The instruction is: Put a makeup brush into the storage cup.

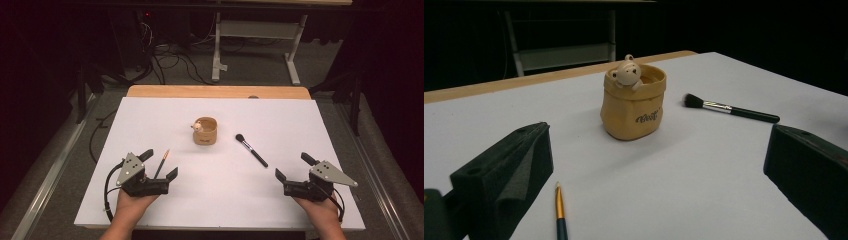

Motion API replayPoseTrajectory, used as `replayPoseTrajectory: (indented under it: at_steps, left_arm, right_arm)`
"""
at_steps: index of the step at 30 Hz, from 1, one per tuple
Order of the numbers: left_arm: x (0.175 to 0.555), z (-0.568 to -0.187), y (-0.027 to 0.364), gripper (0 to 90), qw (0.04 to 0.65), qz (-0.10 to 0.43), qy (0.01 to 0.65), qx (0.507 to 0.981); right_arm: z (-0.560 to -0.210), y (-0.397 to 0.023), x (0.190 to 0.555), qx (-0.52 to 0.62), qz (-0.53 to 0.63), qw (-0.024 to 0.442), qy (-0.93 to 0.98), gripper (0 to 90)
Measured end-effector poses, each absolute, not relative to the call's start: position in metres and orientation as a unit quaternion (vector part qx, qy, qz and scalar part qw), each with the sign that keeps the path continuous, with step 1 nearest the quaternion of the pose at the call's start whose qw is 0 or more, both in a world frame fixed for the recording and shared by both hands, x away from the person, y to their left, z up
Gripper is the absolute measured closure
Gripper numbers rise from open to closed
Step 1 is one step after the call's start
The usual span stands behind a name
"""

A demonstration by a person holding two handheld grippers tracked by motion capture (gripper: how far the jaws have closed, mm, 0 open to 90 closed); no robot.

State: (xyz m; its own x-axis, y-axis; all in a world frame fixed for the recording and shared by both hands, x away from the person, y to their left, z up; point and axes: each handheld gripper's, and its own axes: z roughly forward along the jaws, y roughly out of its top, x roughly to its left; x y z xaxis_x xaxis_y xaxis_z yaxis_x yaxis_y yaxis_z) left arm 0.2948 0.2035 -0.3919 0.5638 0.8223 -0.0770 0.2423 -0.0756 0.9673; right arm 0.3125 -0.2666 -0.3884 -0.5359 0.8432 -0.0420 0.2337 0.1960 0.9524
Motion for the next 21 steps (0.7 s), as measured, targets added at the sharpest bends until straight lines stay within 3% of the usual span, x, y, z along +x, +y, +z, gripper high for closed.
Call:
replayPoseTrajectory:
  at_steps: [21]
  left_arm:
    - [0.2956, -0.3933, 0.201, 0.1, 0.558, 0.255, 0.388, 0.688]
  right_arm:
    - [-0.3899, -0.2664, 0.3131, 0.375, 0.51, 0.299, 0.714, 0.9]
